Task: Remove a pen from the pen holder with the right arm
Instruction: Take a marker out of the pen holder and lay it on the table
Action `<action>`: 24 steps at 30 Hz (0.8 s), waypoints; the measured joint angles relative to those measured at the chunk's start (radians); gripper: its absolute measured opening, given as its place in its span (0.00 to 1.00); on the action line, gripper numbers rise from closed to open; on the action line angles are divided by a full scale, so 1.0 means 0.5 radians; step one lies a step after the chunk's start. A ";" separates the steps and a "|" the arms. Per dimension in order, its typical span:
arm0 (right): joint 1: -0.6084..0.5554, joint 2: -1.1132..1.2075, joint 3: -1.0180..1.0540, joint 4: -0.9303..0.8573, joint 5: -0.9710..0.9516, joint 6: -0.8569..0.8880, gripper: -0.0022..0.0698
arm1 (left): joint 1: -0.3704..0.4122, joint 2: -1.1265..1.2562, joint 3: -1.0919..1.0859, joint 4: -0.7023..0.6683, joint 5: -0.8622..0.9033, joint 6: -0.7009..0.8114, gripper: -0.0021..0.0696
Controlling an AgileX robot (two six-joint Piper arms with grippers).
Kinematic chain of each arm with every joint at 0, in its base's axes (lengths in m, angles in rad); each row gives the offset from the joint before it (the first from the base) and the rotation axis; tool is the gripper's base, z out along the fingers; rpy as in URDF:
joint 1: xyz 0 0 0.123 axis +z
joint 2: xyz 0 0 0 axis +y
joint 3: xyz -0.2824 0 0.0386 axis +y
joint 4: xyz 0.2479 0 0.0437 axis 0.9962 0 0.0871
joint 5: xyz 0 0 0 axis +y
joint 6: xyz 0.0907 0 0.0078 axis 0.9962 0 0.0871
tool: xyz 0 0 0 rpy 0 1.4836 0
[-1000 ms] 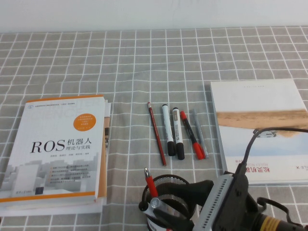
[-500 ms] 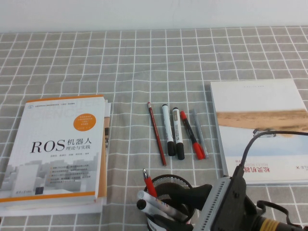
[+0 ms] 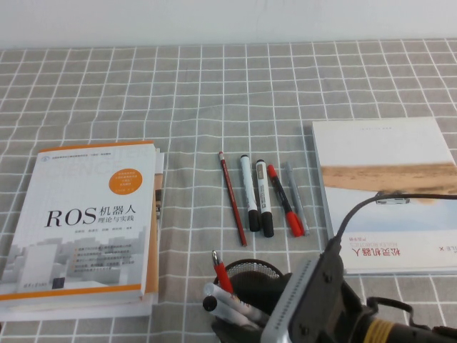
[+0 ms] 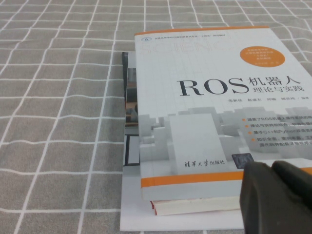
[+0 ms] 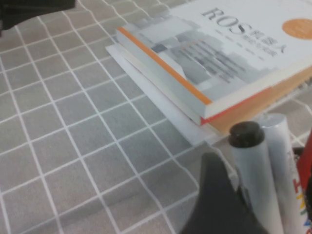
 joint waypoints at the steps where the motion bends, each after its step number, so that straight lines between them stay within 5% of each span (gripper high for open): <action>1: 0.000 0.000 -0.016 0.020 0.033 -0.001 0.50 | 0.000 0.000 0.000 0.000 0.000 0.000 0.02; 11: 0.041 0.063 -0.129 0.351 0.263 -0.174 0.50 | 0.000 0.000 0.000 0.000 0.000 0.000 0.02; 24: 0.401 0.101 -0.235 1.782 0.077 -1.499 0.50 | 0.000 0.000 0.000 0.000 0.000 0.000 0.02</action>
